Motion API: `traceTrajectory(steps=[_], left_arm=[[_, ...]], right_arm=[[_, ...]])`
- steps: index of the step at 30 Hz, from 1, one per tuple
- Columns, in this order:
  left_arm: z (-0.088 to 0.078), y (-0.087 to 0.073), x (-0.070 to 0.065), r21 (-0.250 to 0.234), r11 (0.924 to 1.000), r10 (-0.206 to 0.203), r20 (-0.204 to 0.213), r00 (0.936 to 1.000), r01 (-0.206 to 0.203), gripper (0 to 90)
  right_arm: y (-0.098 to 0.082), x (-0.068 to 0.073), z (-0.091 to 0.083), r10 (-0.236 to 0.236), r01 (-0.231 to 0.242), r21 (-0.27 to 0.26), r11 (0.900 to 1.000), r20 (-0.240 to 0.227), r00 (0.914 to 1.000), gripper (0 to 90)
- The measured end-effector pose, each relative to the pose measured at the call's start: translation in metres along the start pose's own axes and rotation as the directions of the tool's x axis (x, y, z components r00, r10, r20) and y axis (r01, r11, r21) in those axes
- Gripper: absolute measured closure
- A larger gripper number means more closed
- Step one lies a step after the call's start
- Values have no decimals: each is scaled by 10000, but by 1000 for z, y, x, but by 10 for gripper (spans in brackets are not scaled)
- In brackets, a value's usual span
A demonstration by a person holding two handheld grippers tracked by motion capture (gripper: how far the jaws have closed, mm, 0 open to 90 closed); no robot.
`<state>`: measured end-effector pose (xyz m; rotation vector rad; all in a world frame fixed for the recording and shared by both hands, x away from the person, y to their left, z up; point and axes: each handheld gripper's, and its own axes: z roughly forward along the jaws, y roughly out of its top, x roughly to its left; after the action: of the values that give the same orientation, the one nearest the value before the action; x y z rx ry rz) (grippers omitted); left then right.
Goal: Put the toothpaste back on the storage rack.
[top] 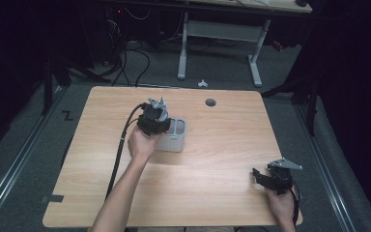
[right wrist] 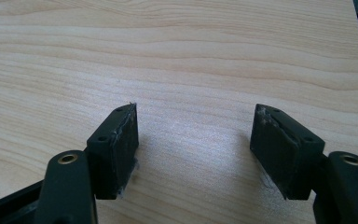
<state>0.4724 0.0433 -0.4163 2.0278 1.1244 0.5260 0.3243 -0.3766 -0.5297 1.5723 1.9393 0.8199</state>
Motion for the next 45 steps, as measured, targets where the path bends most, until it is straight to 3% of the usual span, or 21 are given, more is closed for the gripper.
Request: traceTrajectory(steps=[11, 15, 37, 45], left_arm=[[-6, -1, 2, -84, 10000, 19, -29, 10000, -20, 442], [-10, -3, 6, -244, 9996, -164, -10, 9999, 164, 435], [-36, -11, 15, -766, 9970, -88, -193, 9998, 73, 406], [-48, -16, 22, -1044, 9941, -299, -146, 9994, 282, 405]], right_arm=[[0, 0, 0, 17, -17, 2, 10000, 0, 10000, 325], [0, 0, 0, 17, -17, 4, 10000, 2, 10000, 325], [0, 0, 0, 11, -11, 3, 10000, 14, 10000, 325], [0, 0, 0, 32, -32, 13, 10000, 17, 10000, 326]])
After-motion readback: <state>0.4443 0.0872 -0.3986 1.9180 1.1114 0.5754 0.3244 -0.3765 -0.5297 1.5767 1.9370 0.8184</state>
